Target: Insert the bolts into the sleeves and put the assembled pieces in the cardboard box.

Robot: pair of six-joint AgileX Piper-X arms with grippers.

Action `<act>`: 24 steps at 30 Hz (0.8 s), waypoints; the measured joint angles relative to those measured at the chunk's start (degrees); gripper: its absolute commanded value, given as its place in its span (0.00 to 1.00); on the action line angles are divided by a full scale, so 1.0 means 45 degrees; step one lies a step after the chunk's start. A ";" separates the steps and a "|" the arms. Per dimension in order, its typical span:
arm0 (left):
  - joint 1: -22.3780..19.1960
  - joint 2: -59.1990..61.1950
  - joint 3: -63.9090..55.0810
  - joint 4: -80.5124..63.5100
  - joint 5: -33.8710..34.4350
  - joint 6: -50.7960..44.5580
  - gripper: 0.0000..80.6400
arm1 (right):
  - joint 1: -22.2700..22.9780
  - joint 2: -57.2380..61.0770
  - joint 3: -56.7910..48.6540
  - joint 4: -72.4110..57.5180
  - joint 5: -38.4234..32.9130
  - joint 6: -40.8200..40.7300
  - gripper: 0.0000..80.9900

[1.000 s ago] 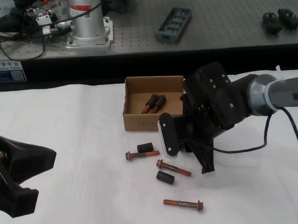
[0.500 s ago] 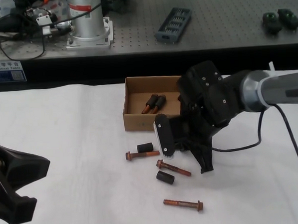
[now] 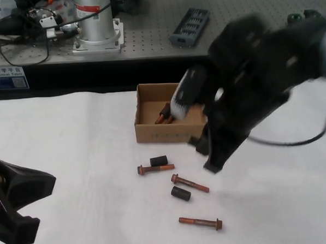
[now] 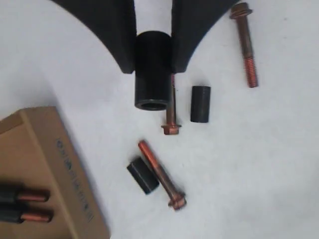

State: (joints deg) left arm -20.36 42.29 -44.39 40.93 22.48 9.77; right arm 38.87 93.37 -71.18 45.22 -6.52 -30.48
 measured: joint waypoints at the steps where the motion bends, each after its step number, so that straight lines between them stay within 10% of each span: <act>1: 0.0000 0.0000 0.0000 0.0000 0.0240 0.0196 0.12 | 0.0000 -0.0401 0.0000 0.0170 -0.0026 0.0038 0.03; 7: -0.0116 0.0532 0.0000 -0.0090 0.1098 0.2146 0.49 | 0.0000 -0.2588 0.0000 0.1820 -0.0666 0.0534 0.03; 24: -0.4765 0.6718 0.0000 -0.3787 -0.1760 0.4720 0.47 | 0.0000 -0.8833 0.1780 0.4720 -0.0062 0.1668 0.03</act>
State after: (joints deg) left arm -41.81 72.52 -44.39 23.89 14.56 31.01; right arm 38.87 53.62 -63.17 66.46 -6.79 -22.97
